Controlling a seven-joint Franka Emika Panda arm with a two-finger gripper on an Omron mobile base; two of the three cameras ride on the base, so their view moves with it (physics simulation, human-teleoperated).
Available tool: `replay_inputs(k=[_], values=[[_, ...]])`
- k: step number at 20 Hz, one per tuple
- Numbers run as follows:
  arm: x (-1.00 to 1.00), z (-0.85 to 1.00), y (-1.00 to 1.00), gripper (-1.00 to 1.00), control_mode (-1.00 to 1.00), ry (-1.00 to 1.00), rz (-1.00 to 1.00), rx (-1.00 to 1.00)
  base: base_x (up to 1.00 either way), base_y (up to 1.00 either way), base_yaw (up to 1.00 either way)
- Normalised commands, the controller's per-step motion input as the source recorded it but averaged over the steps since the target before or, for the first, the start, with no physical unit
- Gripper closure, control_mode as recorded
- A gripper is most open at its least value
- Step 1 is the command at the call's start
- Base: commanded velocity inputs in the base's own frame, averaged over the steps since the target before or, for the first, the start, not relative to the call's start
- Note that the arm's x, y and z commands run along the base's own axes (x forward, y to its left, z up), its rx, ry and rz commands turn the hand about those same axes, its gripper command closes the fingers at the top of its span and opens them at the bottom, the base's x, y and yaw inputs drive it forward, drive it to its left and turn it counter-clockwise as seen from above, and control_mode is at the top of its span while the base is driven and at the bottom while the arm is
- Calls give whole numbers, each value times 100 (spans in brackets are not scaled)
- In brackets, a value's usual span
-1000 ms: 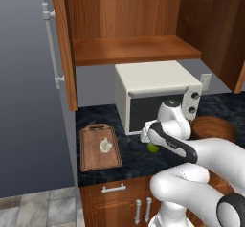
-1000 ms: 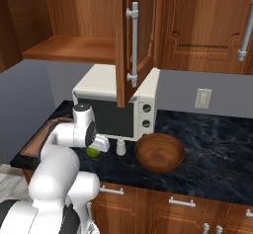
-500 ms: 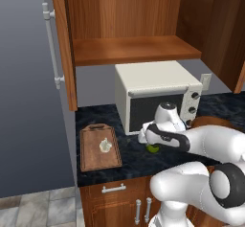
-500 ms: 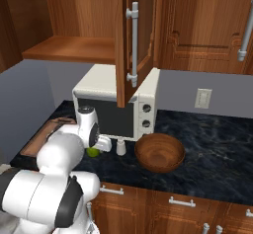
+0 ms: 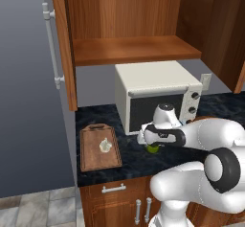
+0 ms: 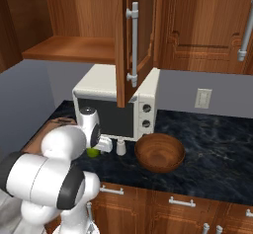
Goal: Open the cabinet. Place the bowl and condiment on the counter. Then place the lime and garlic on the cutting board.
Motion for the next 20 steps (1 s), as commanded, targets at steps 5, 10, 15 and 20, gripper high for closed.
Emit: replay_inputs(k=[5, 10, 15, 20], values=[[0, -3, 0, 100, -100, 5, 1, 0, 0, 0, 0], [-33, 42, 2, 100, -100, 0, 2, 5, 0, 0, 0], [-24, 69, 71, 100, -100, -4, 17, 3, 0, 0, 0], [0, 42, 100, 100, -100, 0, 29, 0, 0, 0, 0]])
